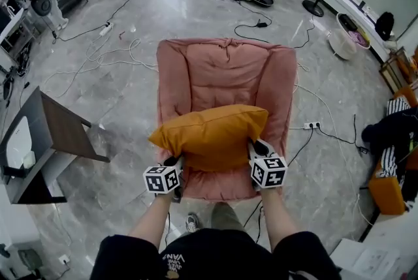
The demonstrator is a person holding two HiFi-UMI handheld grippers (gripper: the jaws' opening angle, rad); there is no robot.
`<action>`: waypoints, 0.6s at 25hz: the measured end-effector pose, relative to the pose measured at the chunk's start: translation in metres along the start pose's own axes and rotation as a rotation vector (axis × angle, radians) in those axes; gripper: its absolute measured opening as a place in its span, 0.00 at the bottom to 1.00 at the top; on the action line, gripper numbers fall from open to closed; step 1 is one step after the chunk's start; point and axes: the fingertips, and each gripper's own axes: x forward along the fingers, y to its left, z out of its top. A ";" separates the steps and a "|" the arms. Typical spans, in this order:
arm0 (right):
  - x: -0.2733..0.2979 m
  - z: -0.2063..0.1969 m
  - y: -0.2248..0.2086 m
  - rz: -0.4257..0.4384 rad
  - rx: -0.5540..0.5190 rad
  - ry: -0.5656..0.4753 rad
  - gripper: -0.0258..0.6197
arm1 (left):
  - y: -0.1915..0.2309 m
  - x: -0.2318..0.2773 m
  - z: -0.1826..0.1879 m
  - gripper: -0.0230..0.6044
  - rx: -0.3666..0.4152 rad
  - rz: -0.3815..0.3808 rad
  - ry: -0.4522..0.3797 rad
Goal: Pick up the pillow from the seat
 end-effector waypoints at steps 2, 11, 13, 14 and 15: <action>-0.010 -0.001 0.006 -0.005 -0.003 -0.006 0.07 | -0.003 -0.008 -0.003 0.09 0.003 -0.007 -0.005; -0.060 0.004 0.028 -0.027 -0.021 -0.062 0.06 | -0.023 -0.049 -0.003 0.09 0.057 -0.054 -0.054; -0.070 0.007 0.030 -0.031 -0.022 -0.083 0.06 | -0.029 -0.057 0.000 0.09 0.074 -0.061 -0.072; -0.075 0.008 0.032 -0.033 -0.022 -0.093 0.06 | -0.032 -0.061 0.002 0.09 0.083 -0.065 -0.083; -0.080 0.010 0.033 -0.034 -0.022 -0.103 0.06 | -0.035 -0.065 0.004 0.09 0.091 -0.069 -0.094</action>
